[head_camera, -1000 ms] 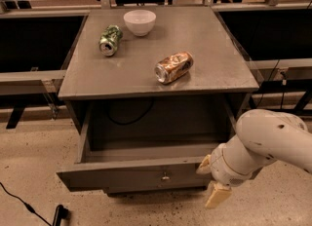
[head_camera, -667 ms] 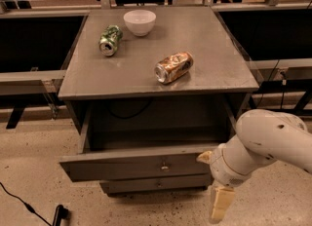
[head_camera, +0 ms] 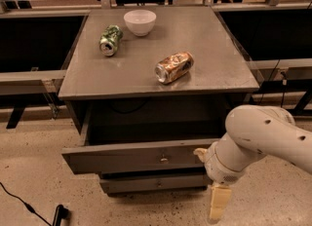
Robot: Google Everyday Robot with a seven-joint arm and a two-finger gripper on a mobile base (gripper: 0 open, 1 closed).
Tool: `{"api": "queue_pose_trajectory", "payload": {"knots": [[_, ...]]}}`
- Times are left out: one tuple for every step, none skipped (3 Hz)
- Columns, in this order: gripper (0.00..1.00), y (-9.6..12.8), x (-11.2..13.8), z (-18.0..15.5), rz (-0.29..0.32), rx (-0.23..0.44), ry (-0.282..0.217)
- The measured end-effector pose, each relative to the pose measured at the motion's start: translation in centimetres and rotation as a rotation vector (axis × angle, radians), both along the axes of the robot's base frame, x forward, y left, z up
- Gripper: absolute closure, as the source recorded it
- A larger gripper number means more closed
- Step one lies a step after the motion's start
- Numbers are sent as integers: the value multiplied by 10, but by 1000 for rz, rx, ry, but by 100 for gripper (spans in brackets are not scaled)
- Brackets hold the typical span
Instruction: Close top drawer
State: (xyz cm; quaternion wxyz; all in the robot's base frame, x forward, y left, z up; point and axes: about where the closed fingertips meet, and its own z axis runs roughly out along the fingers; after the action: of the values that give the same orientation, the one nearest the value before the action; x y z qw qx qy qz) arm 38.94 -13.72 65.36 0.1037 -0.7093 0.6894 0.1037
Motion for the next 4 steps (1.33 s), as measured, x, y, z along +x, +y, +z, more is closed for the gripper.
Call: {"api": "queue_pose_trajectory", "payload": {"knots": [[15,1,3,-8,6,-36,50],[38,-4,13,-18,-5,-39,60],[62,-10,27,-28,-23,-39,35],[85,-13,44,-38,-20,-30,3]]}}
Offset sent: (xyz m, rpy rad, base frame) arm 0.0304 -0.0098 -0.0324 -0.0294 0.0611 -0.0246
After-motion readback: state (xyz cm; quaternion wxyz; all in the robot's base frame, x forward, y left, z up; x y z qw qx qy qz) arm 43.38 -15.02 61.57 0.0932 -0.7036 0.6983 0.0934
